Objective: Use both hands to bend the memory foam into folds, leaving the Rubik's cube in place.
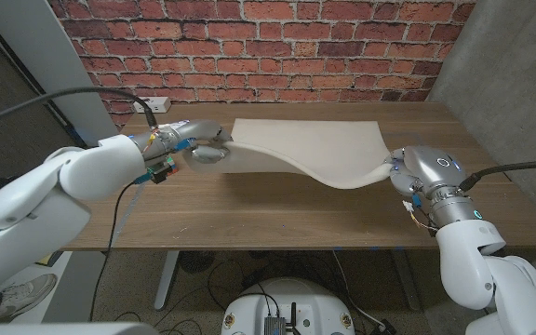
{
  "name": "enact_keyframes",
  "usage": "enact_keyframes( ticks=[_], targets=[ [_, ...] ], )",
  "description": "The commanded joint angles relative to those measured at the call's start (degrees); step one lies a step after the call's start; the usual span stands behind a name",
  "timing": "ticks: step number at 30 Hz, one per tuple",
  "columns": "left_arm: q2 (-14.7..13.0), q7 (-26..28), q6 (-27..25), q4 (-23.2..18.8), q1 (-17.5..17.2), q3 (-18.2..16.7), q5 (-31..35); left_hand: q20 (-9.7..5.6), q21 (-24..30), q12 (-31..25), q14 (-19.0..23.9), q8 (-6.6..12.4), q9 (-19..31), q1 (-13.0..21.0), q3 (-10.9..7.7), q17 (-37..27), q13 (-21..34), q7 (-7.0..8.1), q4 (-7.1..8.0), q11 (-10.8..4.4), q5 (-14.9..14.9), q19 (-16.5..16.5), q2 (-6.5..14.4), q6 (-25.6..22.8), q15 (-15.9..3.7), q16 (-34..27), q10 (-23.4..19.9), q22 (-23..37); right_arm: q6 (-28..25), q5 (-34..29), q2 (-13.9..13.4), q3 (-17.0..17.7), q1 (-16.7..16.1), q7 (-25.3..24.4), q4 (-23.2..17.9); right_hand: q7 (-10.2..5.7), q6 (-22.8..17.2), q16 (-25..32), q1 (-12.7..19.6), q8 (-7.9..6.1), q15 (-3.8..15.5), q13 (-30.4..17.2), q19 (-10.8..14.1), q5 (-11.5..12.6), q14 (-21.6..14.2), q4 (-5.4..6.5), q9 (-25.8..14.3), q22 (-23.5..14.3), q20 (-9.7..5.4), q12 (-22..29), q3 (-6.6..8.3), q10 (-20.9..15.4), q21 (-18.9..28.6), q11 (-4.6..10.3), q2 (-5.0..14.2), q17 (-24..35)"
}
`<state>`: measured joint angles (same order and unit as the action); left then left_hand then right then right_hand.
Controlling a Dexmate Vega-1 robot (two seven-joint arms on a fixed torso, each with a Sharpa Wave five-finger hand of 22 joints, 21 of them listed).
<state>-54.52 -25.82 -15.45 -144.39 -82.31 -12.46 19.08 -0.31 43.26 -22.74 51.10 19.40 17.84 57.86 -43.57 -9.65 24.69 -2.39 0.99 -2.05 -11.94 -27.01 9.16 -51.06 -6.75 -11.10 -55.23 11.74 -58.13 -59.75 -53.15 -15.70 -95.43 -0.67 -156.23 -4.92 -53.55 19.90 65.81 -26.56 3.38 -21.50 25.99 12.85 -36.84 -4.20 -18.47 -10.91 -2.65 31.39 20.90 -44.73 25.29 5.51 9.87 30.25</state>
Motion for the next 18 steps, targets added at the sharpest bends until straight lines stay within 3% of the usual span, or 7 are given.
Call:
enact_keyframes(
  ticks=[1, 7, 18],
  targets=[
    [-4.07, -0.19, -0.87, 10.83, 12.05, 7.48, -11.65, 0.03, 0.49, 0.19, 0.80, -0.26, 0.12, 0.54, -0.19, -0.16, -0.14, -0.46, -0.53, -3.36, 0.02, -0.62, 1.04, 0.05, -3.86, -0.20, -3.98, 0.09, 5.40, 8.85, -1.23, 1.87, 10.10, 7.72, 4.85, 0.77, -1.38, -0.09, 0.14, -0.12, 9.23, -0.12, -0.34, 0.07, -0.51, -0.15, -0.03, -0.13, -1.97, -0.03, 0.15, -0.30, 0.27, -0.15, 0.24, 0.16],
    [-6.59, 1.56, -1.24, 15.46, 18.46, 13.38, -17.12, 0.02, 0.81, 0.30, 0.99, -0.50, 0.04, 0.53, -0.27, -0.18, -0.20, -0.77, -0.74, -3.36, 0.14, -0.62, 1.05, -0.02, -3.77, -0.18, -4.03, 0.08, 6.99, 12.85, -2.75, 0.85, 16.02, 9.09, 8.29, 0.78, -1.42, -0.20, 0.06, -0.05, 9.20, -0.16, -0.35, 0.07, -0.53, -0.15, 0.10, -0.12, -1.95, -0.08, 0.07, -0.20, 0.37, -0.01, 0.23, 0.26],
    [-8.26, 0.39, 0.26, 23.89, 31.57, 25.44, -26.07, 0.13, 1.44, 0.39, 1.35, -0.84, -0.09, 0.52, -0.40, -0.21, -0.27, -0.94, -1.02, -2.89, 0.31, -0.83, 1.13, -0.20, -3.44, -0.20, -4.23, 0.07, 9.21, 18.97, -5.76, -2.92, 25.84, 10.28, 13.25, 0.79, -1.51, -0.44, 0.01, -0.03, 9.20, -0.27, -0.49, 0.08, -0.54, -0.15, 0.19, -0.11, -1.97, -0.03, 0.05, -0.28, 0.48, -0.07, 0.35, 0.38]
  ],
)
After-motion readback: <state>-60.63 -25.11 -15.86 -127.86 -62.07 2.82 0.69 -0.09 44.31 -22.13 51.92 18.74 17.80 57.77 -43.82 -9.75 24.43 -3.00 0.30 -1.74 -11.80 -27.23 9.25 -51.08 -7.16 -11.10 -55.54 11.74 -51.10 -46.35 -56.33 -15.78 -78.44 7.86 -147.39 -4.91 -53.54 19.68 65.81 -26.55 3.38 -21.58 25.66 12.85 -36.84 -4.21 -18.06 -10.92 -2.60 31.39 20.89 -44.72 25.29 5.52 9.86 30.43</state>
